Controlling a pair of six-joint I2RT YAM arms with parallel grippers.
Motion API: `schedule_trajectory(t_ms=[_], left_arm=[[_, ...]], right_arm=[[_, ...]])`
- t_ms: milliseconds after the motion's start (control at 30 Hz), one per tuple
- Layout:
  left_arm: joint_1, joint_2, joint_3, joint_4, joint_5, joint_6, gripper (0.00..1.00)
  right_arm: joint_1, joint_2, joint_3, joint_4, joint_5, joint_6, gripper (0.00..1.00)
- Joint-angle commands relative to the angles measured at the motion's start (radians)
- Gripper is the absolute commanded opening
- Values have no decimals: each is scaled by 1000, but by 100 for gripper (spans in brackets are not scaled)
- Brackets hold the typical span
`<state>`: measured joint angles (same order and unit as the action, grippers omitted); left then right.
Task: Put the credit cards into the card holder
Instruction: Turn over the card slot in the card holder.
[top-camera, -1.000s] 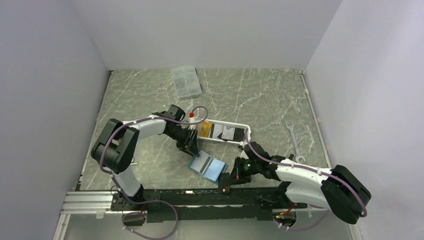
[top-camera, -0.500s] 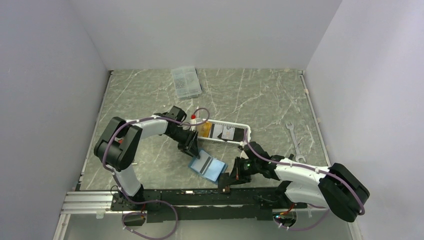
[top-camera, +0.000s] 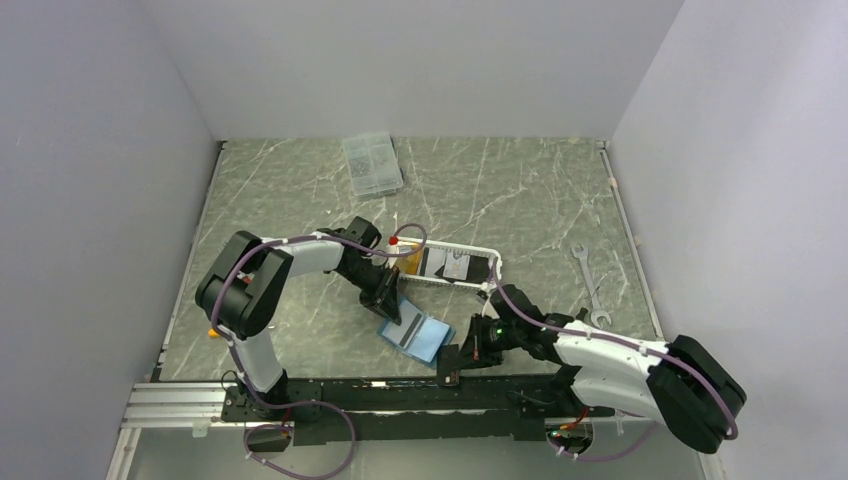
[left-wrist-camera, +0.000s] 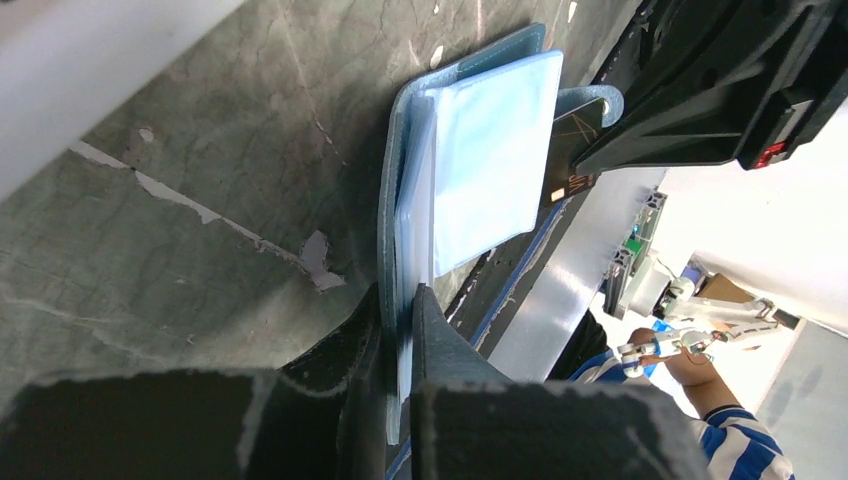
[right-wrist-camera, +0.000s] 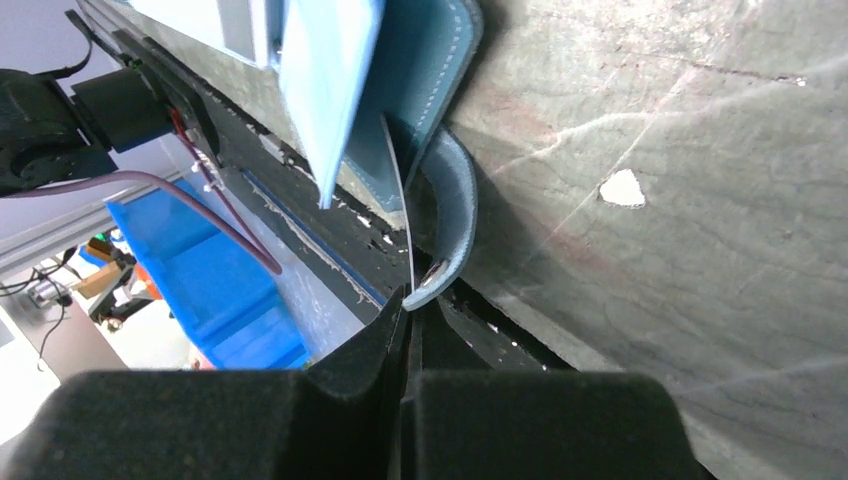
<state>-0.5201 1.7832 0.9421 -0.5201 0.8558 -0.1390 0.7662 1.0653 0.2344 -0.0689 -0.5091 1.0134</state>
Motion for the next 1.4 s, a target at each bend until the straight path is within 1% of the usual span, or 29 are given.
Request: schedule_trajectory(t_ms=[0, 167, 300, 400, 633, 700, 1367], left_arm=[[17, -2, 14, 2, -20, 27, 8], [28, -9, 11, 0, -40, 24, 8], [28, -13, 9, 5, -43, 20, 8], [29, -10, 10, 0, -47, 21, 8], [28, -16, 10, 2, -44, 22, 9], [28, -19, 10, 2, -46, 23, 9], [28, -33, 17, -1, -41, 26, 9]], right_arm=[[-13, -98, 12, -106, 62, -27, 0], [-26, -238, 20, -207, 6, -46, 0], [-27, -292, 17, -181, -52, -40, 0], [-27, -267, 29, -121, -94, -49, 0], [-26, -142, 62, -60, -117, -90, 0], [-26, -135, 62, -36, -125, -87, 0], [-25, -55, 91, 17, -118, -96, 0]])
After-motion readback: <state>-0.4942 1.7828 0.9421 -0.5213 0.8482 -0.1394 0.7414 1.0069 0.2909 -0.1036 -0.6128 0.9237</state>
